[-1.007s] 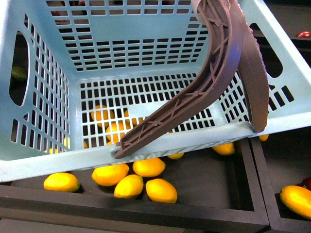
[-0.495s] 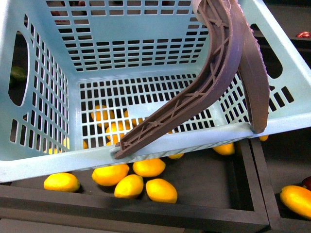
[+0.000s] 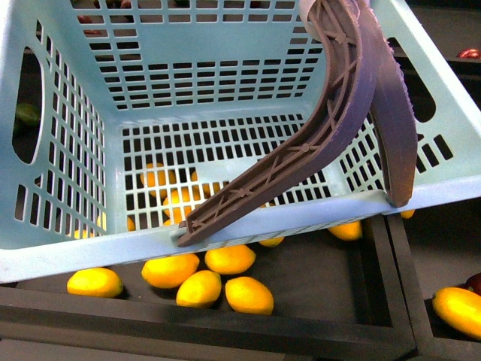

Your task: Pick mango and avocado into basket

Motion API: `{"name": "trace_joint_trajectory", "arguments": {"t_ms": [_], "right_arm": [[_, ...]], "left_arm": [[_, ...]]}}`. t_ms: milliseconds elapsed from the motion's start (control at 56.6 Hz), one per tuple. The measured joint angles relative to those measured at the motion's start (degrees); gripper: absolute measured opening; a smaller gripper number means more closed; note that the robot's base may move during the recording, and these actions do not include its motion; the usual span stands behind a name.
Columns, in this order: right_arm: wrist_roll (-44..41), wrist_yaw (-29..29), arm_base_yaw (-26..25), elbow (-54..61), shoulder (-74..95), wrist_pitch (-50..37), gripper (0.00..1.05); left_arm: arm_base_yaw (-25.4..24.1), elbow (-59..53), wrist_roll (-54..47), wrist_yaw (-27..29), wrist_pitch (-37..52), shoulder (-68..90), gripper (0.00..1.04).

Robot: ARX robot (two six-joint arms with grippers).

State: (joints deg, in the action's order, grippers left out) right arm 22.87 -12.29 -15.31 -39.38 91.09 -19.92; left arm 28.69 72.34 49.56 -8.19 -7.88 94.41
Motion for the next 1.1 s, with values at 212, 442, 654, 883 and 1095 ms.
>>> {"name": "trace_joint_trajectory", "arguments": {"t_ms": [212, 442, 654, 883, 1095], "right_arm": [[-0.20, 2.69, 7.76, -3.98, 0.26, 0.11, 0.55], [-0.17, 5.42, 15.37, -10.73, 1.20, 1.88, 0.54], [-0.24, 6.58, 22.14, -12.83, 2.25, 2.64, 0.54], [-0.20, 7.32, 28.24, -12.13, 3.67, 2.51, 0.54], [-0.11, 8.52, 31.12, -10.25, 4.04, 2.45, 0.65]], "left_arm": [[-0.09, 0.00, 0.07, 0.09, 0.00, 0.00, 0.06], [-0.09, 0.00, 0.00, 0.35, 0.00, 0.00, 0.06], [-0.09, 0.00, 0.02, 0.13, 0.00, 0.00, 0.06], [-0.07, 0.00, 0.02, 0.09, 0.00, 0.00, 0.06], [-0.09, 0.00, -0.02, 0.46, 0.00, 0.00, 0.06]]}}
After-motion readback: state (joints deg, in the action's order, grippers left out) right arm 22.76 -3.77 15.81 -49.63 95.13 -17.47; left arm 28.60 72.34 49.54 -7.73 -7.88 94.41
